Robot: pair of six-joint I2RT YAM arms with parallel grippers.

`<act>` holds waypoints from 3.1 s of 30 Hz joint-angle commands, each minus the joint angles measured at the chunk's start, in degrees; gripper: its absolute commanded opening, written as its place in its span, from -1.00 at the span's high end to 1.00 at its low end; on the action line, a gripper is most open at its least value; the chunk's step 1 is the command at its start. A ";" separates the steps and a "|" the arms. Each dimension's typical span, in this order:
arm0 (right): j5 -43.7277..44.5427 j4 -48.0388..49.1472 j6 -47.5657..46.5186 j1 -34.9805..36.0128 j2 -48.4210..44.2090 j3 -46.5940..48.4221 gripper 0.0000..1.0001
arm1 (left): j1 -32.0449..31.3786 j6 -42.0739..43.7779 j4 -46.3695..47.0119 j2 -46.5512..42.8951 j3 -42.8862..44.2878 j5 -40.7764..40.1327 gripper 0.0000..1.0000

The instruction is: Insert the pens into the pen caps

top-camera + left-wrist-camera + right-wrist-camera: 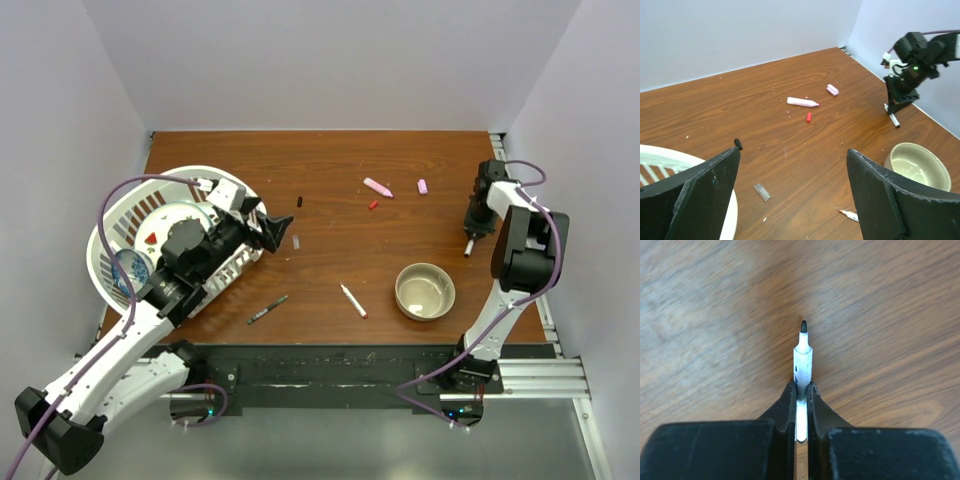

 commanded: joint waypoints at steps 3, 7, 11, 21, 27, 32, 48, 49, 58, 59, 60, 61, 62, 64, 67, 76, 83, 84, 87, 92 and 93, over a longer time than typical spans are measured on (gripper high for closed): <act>-4.14 2.14 -0.53 5.95 -7.96 -1.84 1.00 | 0.10 -2.09 -4.27 4.67 4.22 -5.80 -0.78; -6.94 4.60 0.35 11.06 -13.75 -3.60 1.00 | 0.10 -8.15 -8.48 8.11 6.86 -4.66 -0.68; -11.96 8.99 2.72 16.94 -19.98 -8.42 1.00 | 0.10 -15.79 -7.44 11.28 7.84 -1.42 -0.63; -19.70 25.52 14.31 37.23 -39.50 -20.12 1.00 | 0.10 -23.80 3.63 21.99 9.06 8.95 -0.54; -17.07 28.17 16.96 46.12 -42.86 -20.22 1.00 | -0.07 -26.97 9.69 27.27 10.12 13.79 -0.50; -11.02 26.50 17.58 49.39 -41.90 -19.16 1.00 | -0.60 -26.19 10.33 28.42 10.21 12.15 -0.49; -3.09 19.02 21.09 49.48 -48.55 -24.78 0.32 | -0.42 31.08 -14.55 35.44 26.11 13.07 -0.54; -3.09 18.85 21.18 49.48 -49.88 -25.91 0.29 | -0.51 34.95 -15.25 35.71 26.20 13.80 -0.51; 0.60 12.78 20.83 49.48 -64.02 -27.86 0.27 | -0.51 68.10 -27.81 48.27 34.99 16.35 -0.31; 1.47 12.35 20.92 49.39 -65.09 -27.86 0.26 | -0.43 69.43 -29.04 51.16 36.56 16.35 -0.30; 2.00 11.82 20.83 49.39 -66.05 -27.86 0.26 | -0.42 70.58 -31.93 52.66 37.45 16.70 -0.28; 2.36 11.64 20.83 49.48 -67.98 -27.86 0.27 | -0.42 72.33 -33.26 54.24 38.41 16.88 -0.26; 2.80 11.64 20.83 49.39 -68.69 -27.95 0.26 | -0.42 72.69 -34.32 57.04 40.34 17.23 -0.24; 2.89 11.99 20.83 49.48 -69.58 -27.69 0.25 | -0.08 73.05 -36.96 60.05 42.72 17.84 -0.15; 2.80 11.03 20.31 49.39 -69.49 -26.19 0.24 | 0.63 74.71 -42.32 65.50 47.55 20.21 -0.08; 4.91 11.02 18.81 49.39 -68.61 -24.52 0.24 | 0.80 77.88 -43.21 70.61 47.65 19.16 -0.07; 5.52 11.63 18.19 49.39 -67.73 -24.43 0.23 | 0.81 77.97 -41.36 73.42 47.38 18.37 -0.08; 5.44 11.64 18.11 49.48 -67.73 -24.52 0.24 | 0.81 77.71 -41.27 73.86 47.56 18.37 -0.07; 5.52 11.64 17.93 49.39 -67.73 -24.52 0.23 | 0.72 76.75 -40.14 75.18 48.00 17.50 -0.04; 6.05 11.29 17.58 49.39 -68.17 -24.08 0.23 | 0.63 75.33 -40.39 77.46 48.62 16.08 0.10; 6.23 11.20 17.49 49.48 -68.35 -24.08 0.23 | 0.63 75.25 -40.39 77.64 48.70 16.18 0.14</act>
